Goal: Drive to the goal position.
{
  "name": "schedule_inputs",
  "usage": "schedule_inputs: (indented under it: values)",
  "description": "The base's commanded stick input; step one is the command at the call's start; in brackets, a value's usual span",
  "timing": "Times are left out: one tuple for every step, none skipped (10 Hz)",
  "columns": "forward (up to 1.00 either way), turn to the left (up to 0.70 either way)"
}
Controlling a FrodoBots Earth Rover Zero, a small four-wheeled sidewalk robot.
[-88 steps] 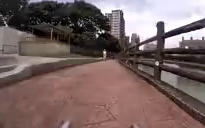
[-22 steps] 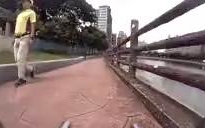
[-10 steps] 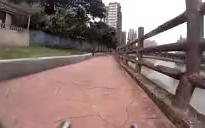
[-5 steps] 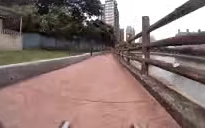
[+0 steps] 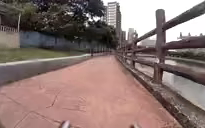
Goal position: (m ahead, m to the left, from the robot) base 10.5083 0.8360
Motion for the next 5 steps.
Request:
schedule_inputs:
  values:
    - [1.00, 0.00]
    - [1.00, 0.00]
    - [1.00, 0.00]
    - [1.00, 0.00]
    - [1.00, 0.00]
